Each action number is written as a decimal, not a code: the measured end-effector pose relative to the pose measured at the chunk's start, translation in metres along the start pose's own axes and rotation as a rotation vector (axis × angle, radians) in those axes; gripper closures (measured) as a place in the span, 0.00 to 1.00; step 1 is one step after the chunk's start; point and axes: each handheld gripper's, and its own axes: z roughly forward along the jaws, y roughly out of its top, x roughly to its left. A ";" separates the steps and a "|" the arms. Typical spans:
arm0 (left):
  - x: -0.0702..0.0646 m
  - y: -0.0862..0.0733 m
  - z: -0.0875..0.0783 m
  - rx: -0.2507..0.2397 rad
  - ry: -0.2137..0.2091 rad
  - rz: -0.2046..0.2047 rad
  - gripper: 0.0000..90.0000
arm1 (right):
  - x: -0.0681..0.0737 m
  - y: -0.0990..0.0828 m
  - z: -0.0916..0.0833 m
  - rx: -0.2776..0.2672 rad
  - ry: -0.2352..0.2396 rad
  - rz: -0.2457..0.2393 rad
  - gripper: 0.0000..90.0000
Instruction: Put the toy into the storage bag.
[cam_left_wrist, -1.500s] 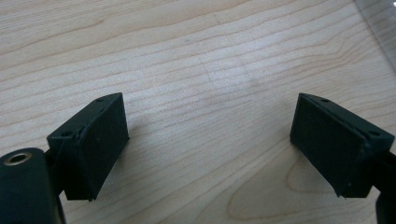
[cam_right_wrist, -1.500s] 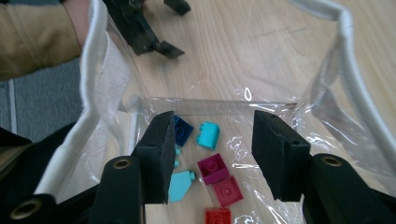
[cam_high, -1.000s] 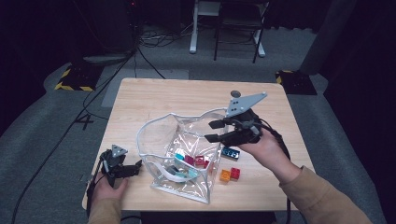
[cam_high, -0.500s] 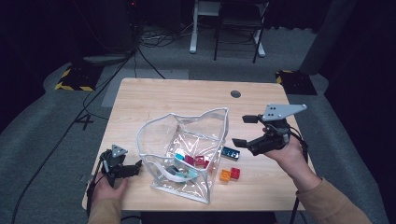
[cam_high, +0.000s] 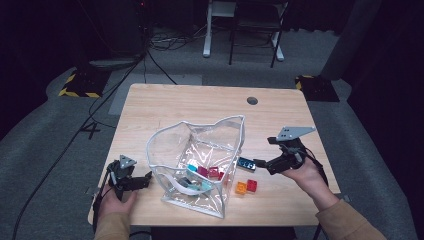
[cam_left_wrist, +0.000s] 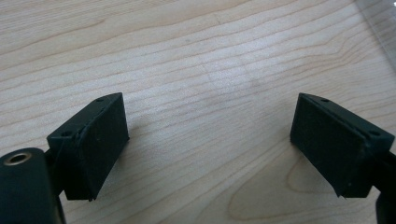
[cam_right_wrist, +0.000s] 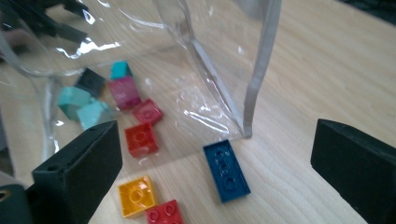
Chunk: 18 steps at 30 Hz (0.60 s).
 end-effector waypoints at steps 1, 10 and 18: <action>0.000 0.000 0.000 -0.001 0.000 0.000 0.13 | -0.002 -0.004 0.005 0.011 -0.004 0.007 0.02; 0.000 0.000 0.000 -0.002 -0.001 0.000 0.13 | -0.013 -0.027 0.043 0.110 -0.044 0.036 0.10; 0.000 0.000 0.000 -0.002 0.000 0.000 0.13 | -0.015 -0.036 0.068 0.211 -0.055 0.010 0.29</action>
